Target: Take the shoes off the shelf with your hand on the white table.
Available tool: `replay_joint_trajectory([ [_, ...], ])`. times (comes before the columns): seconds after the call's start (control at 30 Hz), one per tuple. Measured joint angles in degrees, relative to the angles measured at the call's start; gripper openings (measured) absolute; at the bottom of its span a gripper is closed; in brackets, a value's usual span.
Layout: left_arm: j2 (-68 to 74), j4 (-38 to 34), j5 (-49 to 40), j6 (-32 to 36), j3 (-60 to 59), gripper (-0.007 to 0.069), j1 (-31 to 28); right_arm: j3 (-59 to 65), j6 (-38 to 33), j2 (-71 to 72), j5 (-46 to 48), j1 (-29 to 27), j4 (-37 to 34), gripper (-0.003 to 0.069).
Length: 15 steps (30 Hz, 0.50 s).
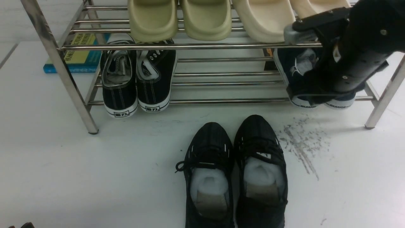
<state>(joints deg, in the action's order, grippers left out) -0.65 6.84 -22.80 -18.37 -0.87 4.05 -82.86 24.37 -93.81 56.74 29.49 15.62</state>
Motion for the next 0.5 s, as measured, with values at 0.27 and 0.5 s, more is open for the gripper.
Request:
replay_joint_trajectory([
  [0.27, 0.0, 0.0, 0.0, 0.0, 0.0, 0.0243, 0.0, -0.4, 7.1, -3.4, -9.4, 0.0, 6.3, 0.0463],
  [0.5, 0.0, 0.0, 0.0, 0.0, 0.0, 0.0243, 0.0, -0.4, 14.1, -7.5, -14.8, 0.0, 17.7, 0.0468],
])
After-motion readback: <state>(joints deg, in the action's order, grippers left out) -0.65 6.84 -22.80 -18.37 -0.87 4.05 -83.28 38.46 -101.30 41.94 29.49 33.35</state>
